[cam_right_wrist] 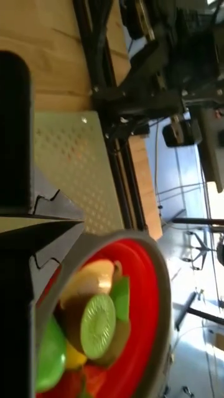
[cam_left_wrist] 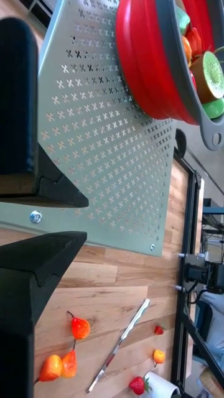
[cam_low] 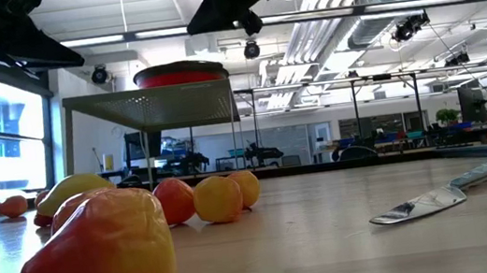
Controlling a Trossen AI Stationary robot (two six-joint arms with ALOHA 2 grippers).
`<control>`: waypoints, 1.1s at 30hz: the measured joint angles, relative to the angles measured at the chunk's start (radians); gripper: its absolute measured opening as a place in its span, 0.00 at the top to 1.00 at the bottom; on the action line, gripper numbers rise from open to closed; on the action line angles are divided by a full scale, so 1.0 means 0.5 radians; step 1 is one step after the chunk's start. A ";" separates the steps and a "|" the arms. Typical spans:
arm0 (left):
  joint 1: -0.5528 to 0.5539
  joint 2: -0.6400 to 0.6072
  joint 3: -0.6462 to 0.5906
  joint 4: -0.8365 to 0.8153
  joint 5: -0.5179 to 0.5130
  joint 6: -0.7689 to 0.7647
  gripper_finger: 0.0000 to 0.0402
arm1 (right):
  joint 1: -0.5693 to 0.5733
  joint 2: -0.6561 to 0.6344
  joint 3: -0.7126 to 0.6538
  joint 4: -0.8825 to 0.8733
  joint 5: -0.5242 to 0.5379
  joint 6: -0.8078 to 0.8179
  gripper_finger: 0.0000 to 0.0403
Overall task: Pick & Place Fruit
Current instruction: Put the blue table knife on the shelf
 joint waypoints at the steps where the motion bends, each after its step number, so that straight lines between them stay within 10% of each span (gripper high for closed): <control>1: -0.001 -0.001 0.000 0.000 0.000 0.000 0.83 | 0.009 -0.001 0.000 -0.013 -0.003 0.012 0.97; 12: -0.001 0.000 0.000 -0.001 -0.002 0.000 0.83 | 0.063 -0.044 -0.094 -0.019 -0.148 -0.086 0.97; 33: 0.000 0.000 0.001 0.121 -0.018 0.000 0.83 | 0.070 -1.137 -1.540 1.068 0.191 0.002 0.97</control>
